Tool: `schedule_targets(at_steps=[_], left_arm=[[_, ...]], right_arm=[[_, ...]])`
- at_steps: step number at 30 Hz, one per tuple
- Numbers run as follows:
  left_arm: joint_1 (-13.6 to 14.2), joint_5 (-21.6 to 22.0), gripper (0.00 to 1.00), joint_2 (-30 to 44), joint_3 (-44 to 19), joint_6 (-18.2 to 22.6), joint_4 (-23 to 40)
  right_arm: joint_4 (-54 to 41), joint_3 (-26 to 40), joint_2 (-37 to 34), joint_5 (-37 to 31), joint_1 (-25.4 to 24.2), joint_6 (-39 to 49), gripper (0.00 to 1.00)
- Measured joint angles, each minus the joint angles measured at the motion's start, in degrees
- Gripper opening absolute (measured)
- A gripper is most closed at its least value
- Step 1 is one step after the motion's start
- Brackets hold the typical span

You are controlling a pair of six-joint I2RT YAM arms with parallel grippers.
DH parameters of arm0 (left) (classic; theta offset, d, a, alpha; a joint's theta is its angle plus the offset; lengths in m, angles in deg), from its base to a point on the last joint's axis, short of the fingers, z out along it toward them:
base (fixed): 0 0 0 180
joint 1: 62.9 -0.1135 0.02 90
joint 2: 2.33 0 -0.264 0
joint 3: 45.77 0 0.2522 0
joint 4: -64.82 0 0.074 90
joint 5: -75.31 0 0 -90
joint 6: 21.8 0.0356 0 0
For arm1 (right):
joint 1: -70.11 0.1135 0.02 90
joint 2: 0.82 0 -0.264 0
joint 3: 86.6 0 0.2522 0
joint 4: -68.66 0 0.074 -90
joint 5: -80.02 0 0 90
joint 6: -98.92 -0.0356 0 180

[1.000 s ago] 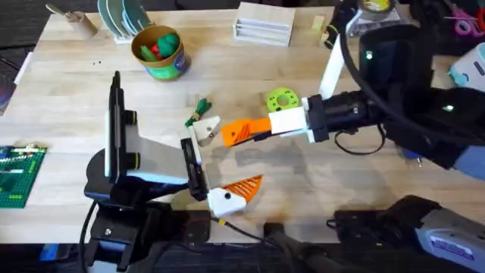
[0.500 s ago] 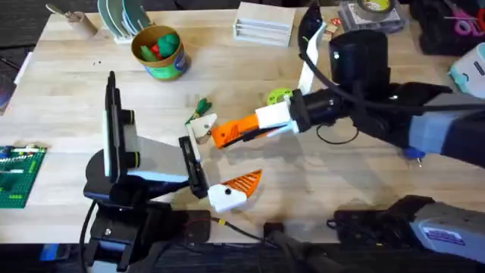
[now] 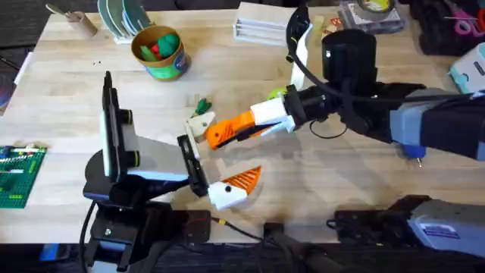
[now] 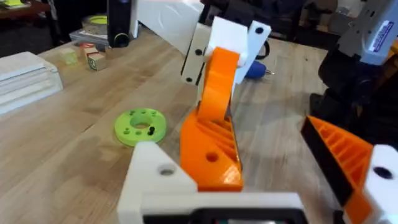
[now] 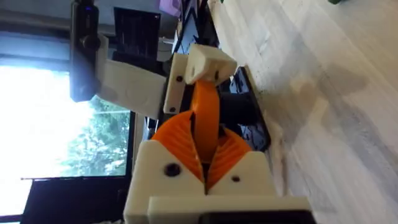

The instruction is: Pick up the gripper from the table and insert it into the empty holder that is missing its gripper. Then pick up a screw, insert it into the mounting hole, and use the screwdriver to tighten it. Finally, clean up the table by picking up the vegetable and placing it into the bucket.

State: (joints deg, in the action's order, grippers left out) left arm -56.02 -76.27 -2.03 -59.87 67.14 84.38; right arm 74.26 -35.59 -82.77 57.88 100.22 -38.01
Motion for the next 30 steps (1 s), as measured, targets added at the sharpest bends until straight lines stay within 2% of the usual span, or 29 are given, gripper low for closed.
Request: schedule_targets(at_steps=[9, 19, 24, 30], left_arm=[[-0.02, 0.72, 0.993, 0.02, 0.0, -0.96, 0.0], [-0.15, 1.1, 0.993, 0.08, 0.02, -2.16, -0.02], [-0.44, 2.19, 0.993, 0.5, 0.02, -2.89, -0.17], [-0.83, 3.19, 0.993, 0.44, 0.02, -2.87, -0.26]], right_arm=[[3.37, 0.0, -3.63, -0.47, -0.02, -2.62, 0.009], [19.71, 0.07, -11.94, 0.35, 0.26, -11.99, 0.008], [26.08, 0.11, -13.79, -3.29, 2.41, -17.46, 0.008], [27.8, 0.11, -13.9, -6.56, 4.17, -18.47, 0.008]])
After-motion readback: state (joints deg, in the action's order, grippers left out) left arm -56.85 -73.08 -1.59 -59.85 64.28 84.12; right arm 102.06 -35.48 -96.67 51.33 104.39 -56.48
